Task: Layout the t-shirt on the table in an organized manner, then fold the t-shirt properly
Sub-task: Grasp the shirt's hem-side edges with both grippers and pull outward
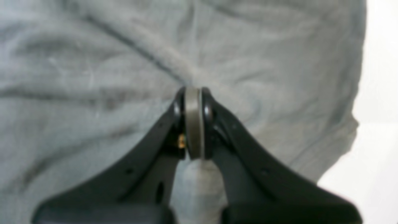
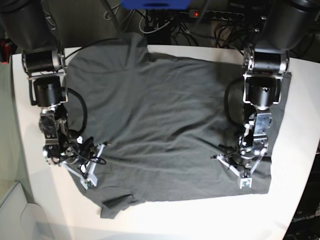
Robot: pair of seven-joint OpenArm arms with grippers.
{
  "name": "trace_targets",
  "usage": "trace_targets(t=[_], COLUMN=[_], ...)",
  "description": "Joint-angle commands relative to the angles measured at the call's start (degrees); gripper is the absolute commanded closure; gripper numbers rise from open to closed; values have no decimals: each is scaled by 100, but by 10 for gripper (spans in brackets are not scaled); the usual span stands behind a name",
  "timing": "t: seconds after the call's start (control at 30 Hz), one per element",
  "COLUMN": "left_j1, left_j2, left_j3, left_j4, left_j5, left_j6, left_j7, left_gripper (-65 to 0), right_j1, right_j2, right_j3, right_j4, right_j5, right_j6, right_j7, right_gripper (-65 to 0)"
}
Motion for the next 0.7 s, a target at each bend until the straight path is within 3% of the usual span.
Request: trace_targets(t=[0.0, 0.2, 0.4, 0.67], left_j1=[-212, -221, -476, -617], left_j2=[-15, -226, -534, -499], left_j3=[-17, -17, -96, -422], left_j4=[370, 740, -236, -1027], left_j5=[-25, 19, -16, 28], left_j6=[-8, 18, 18, 1], left_j7=[-201, -219, -500, -1116], left_gripper=[-2, -2, -2, -2], right_j1=[138, -38, -240, -530], right_j2=[44, 123, 351, 492], right_j3=[13, 22, 39, 39], right_j4=[84, 101, 101, 110], right_j5=[43, 43, 43, 43], right_j6=[-15, -15, -15, -6], right_j7=[72, 72, 63, 72], right_gripper=[0, 0, 0, 0])
